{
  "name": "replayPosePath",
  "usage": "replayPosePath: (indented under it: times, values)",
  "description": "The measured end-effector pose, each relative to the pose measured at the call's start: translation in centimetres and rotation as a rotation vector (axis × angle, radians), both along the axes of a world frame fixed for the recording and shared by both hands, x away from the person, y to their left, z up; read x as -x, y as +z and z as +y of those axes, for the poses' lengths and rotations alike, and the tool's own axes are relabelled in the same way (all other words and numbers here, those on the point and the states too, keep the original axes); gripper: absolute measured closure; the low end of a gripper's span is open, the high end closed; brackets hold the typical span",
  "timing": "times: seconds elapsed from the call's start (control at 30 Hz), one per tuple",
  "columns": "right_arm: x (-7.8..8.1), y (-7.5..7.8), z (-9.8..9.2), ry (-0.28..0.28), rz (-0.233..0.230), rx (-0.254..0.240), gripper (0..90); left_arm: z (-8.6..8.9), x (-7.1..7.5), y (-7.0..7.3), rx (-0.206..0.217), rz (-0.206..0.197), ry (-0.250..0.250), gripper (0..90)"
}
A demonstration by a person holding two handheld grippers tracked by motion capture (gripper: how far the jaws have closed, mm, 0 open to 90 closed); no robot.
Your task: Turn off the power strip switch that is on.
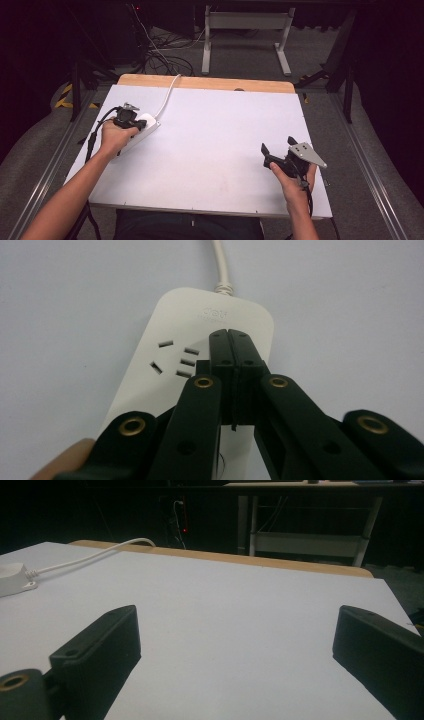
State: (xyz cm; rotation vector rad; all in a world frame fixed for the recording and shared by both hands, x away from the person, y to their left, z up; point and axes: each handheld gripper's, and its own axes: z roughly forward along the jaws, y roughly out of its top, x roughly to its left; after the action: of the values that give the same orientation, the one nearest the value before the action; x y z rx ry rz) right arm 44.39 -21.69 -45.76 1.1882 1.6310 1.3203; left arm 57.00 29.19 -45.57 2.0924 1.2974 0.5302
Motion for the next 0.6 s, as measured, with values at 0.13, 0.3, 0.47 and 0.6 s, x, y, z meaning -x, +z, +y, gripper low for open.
replayPosePath:
  times: [0.13, 0.3, 0.47, 0.6]
  values:
    - [0.03, 0.03, -0.11, -0.006, 0.001, -0.003, 5.8, -0.14, 0.02, 0.00, -0.006, -0.006, 0.009, 90.0]
    - [-0.04, -0.02, -0.02, -0.003, 0.002, -0.005, 5.9, -0.07, 0.01, 0.02, -0.006, -0.005, 0.003, 90.0]
    - [-0.11, -0.11, 0.03, -0.002, 0.009, -0.002, 5.9, 0.04, -0.03, 0.04, 0.005, 0.004, -0.001, 90.0]
    - [-0.04, -0.07, 0.09, 0.002, 0.007, -0.001, 6.0, -0.14, -0.01, 0.11, -0.008, 0.000, -0.017, 90.0]
